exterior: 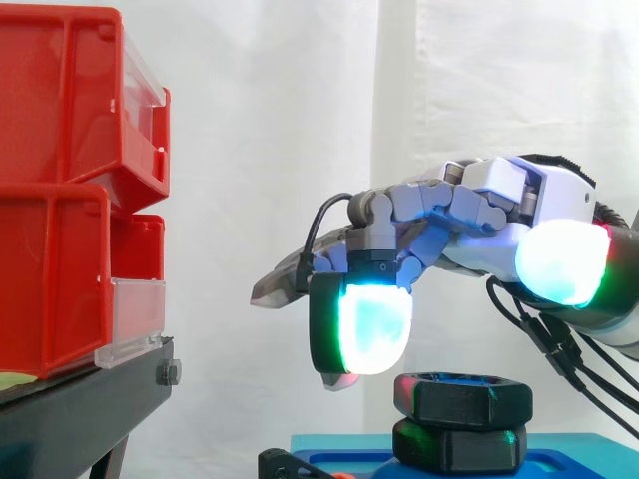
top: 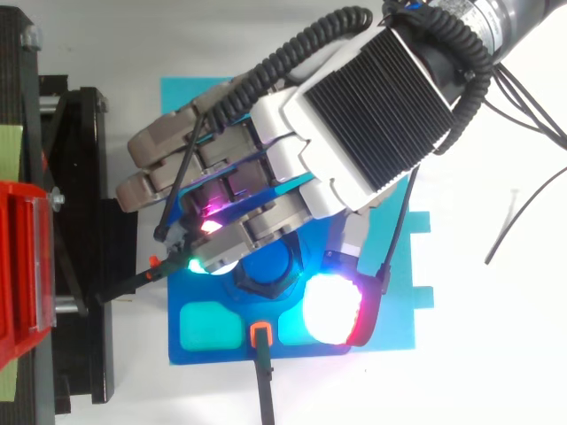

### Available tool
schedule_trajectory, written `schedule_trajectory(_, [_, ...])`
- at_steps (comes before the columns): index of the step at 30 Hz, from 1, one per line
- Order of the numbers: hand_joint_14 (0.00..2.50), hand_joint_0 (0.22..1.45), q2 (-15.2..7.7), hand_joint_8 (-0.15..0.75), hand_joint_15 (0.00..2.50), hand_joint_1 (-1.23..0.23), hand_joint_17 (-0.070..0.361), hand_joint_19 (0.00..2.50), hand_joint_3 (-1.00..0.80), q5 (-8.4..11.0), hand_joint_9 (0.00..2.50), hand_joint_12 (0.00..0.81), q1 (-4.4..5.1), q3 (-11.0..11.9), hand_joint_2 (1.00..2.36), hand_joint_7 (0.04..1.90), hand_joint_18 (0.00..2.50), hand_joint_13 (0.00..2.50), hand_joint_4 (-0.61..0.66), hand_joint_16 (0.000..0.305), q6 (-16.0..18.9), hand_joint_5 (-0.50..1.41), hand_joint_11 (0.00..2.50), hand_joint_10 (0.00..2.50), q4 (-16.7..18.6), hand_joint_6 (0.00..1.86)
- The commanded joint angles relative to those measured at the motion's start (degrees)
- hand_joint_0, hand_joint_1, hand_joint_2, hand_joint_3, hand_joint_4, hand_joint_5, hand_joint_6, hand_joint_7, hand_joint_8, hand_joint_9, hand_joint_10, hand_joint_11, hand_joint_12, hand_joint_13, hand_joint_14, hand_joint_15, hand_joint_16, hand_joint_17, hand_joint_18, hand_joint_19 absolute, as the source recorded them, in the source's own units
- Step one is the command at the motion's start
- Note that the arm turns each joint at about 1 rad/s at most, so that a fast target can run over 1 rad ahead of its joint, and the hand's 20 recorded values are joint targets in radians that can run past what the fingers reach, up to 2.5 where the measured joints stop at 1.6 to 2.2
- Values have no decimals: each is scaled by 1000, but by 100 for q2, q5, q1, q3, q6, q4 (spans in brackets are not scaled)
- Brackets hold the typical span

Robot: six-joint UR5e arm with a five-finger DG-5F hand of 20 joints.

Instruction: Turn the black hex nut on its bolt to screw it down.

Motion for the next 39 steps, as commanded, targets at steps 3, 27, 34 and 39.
schedule_trajectory(3, [4,445,0,315,112,-158,127,248,-500,-26,1034,393,-40,0,1000,1308,585,618,266,56,-1,-44,226,7,41,502])
schedule_trajectory(27, [3,402,17,320,112,-469,140,238,-500,-62,935,413,74,334,1000,1067,568,575,339,62,87,-92,220,6,-530,503])
schedule_trajectory(34, [3,391,26,326,109,-380,143,235,-500,-53,937,419,100,852,1000,1058,568,574,345,64,-466,-91,207,5,-1690,503])
schedule_trajectory(39, [3,393,26,323,106,-276,143,237,-500,18,944,418,144,1142,1000,1074,562,572,334,64,-906,-78,204,5,-2569,503])
